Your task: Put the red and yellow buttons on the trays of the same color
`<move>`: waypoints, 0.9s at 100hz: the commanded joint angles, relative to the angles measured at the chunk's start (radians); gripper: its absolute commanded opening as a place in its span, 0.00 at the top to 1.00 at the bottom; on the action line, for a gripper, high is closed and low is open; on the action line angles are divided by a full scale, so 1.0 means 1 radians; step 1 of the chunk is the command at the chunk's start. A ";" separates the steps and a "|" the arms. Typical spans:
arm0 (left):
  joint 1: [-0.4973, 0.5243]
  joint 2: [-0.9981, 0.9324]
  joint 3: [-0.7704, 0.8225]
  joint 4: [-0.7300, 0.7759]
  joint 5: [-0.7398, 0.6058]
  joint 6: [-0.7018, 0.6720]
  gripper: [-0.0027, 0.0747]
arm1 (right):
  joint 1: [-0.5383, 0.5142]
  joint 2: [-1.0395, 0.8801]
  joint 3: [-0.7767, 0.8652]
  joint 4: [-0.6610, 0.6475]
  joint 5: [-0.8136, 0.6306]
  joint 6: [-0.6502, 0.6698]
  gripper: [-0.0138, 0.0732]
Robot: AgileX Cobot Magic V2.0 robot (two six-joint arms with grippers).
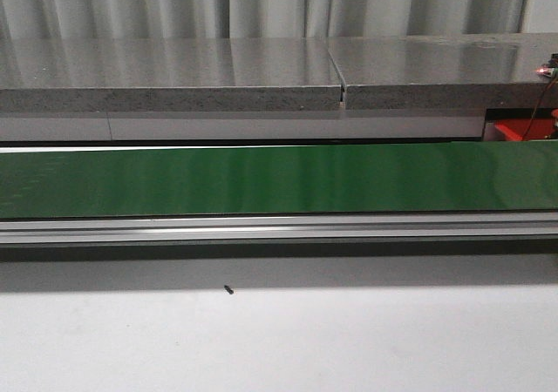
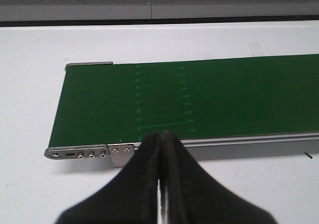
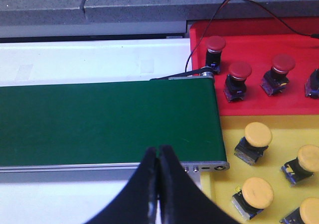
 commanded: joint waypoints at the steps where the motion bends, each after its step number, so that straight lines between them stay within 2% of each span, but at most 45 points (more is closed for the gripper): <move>1: -0.008 0.002 -0.027 -0.014 -0.071 -0.008 0.99 | 0.004 -0.013 -0.014 -0.004 -0.086 -0.033 0.92; 29: -0.008 0.002 -0.027 -0.014 -0.071 -0.008 0.99 | 0.053 -0.123 0.170 -0.002 -0.233 -0.100 0.92; 48: -0.008 0.002 -0.027 -0.014 -0.071 -0.008 0.99 | 0.054 -0.187 0.221 -0.002 -0.317 -0.129 0.92; 90: -0.008 0.002 -0.027 -0.014 -0.071 -0.008 0.99 | 0.054 -0.295 0.327 0.037 -0.337 -0.133 0.92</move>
